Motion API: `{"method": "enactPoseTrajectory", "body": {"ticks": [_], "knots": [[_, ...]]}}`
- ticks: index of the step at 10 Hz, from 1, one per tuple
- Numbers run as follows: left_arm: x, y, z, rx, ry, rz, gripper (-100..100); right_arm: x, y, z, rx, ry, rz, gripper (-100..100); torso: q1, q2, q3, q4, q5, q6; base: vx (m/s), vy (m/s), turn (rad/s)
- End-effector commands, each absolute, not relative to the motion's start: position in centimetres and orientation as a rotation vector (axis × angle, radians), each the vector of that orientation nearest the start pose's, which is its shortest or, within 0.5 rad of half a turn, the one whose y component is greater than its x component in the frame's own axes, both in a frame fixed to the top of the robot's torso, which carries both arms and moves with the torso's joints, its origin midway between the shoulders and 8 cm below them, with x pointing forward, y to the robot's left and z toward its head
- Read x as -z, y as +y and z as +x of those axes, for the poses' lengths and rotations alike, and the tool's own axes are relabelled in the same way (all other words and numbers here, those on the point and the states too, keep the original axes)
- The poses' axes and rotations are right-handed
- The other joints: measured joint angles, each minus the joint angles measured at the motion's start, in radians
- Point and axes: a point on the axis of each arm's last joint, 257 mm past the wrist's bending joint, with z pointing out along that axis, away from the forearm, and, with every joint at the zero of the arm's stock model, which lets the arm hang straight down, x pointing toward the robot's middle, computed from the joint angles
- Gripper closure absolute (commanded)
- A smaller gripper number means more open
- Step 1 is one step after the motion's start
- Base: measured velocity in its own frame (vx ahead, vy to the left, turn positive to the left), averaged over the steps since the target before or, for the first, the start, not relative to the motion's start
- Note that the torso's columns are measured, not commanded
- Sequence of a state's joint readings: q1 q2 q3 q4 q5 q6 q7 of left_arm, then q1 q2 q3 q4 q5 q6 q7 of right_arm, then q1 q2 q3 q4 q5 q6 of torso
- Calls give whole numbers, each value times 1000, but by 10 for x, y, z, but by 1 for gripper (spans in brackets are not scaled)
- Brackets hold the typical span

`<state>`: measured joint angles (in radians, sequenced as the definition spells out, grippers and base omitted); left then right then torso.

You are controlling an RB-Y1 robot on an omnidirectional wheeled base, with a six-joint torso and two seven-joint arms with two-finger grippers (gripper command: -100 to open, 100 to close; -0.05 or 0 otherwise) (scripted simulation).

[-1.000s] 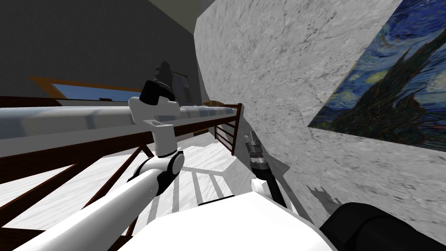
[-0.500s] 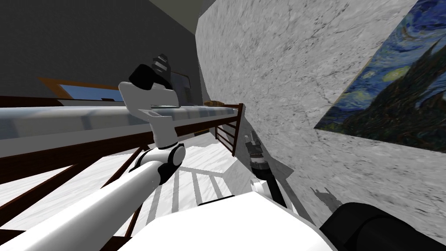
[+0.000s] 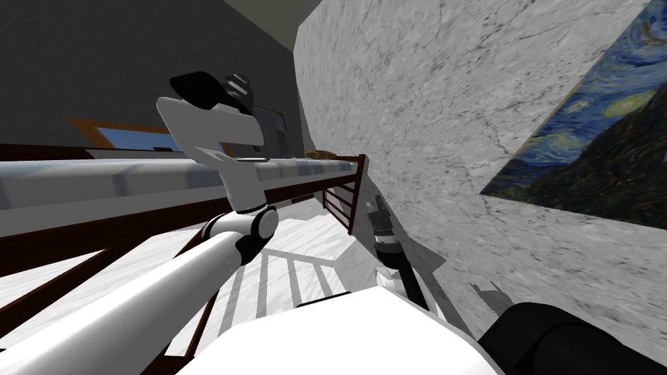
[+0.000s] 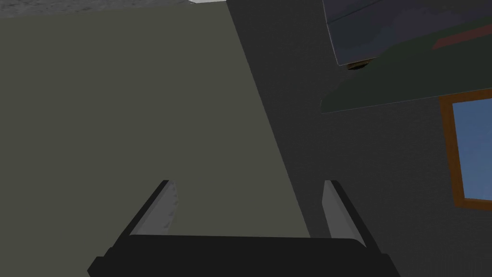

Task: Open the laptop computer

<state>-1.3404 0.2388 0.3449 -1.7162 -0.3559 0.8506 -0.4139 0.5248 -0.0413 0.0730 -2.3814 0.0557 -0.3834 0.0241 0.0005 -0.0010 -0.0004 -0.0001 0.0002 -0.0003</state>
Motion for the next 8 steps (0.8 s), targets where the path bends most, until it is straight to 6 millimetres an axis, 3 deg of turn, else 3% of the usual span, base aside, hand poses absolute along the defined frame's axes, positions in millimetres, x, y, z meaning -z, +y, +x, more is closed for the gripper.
{"method": "enactPoseTrajectory", "body": {"ticks": [1,8], "knots": [[-447,278,534,746,769,-675,-100,-37,-247,345,-1299,711,625,0,0,0,0,0,0,0,25,-4,-1],[-467,280,536,712,888,-761,-100,-37,-247,345,-1299,711,625,0,0,1,1,0,0,0,49,-3,36]]}}
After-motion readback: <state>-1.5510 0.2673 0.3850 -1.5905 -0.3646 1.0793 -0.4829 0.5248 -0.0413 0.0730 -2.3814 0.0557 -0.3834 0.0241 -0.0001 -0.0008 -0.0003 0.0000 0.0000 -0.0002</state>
